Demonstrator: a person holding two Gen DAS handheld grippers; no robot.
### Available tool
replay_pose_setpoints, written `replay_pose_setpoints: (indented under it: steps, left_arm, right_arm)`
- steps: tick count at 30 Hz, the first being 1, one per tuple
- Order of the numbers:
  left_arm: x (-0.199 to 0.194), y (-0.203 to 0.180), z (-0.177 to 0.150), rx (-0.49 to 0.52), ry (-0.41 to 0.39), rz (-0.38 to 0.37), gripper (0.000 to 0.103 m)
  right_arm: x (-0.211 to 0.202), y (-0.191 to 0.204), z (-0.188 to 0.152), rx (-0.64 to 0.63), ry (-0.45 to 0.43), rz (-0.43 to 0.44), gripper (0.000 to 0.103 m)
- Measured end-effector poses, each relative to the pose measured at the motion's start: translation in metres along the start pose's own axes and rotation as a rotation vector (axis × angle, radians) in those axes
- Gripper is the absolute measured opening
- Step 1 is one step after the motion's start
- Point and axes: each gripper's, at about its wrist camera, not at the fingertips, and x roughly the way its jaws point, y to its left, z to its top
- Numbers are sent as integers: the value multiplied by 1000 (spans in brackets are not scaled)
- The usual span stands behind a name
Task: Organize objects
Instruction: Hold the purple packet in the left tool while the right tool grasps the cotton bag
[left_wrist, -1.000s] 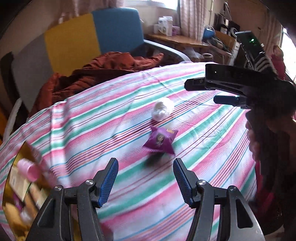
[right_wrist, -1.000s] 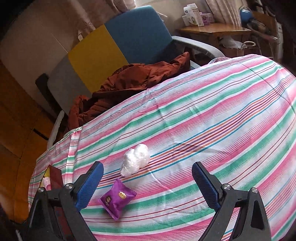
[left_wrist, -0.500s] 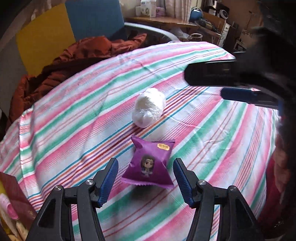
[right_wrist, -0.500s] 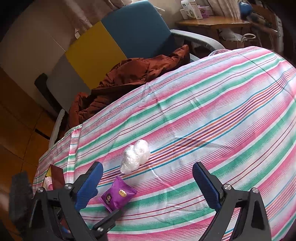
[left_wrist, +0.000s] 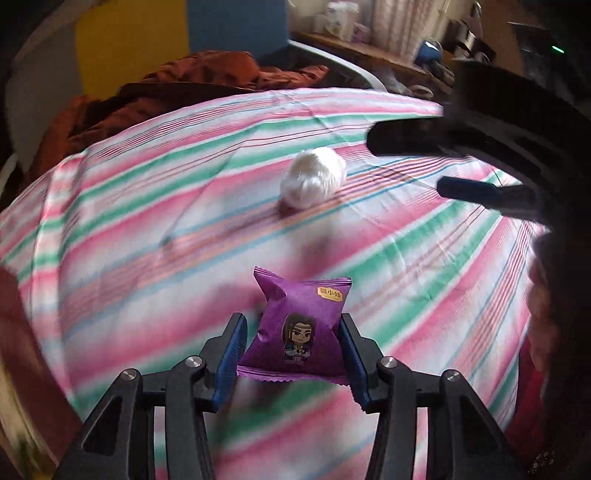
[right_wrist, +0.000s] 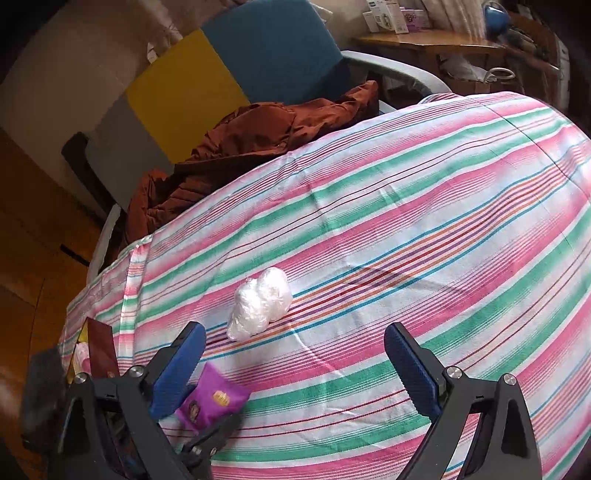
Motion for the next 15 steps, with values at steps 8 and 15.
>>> replay_pose_setpoints:
  steps: [8,15]
  left_arm:
    - [-13,-4,-37,-20,-74,10,50]
    - [-16,-2,-38,-28,-84,-10,50]
  right_arm:
    - [14,24,-7,-114,32,15,92]
    - [33,40,0,-188,68,-20,87]
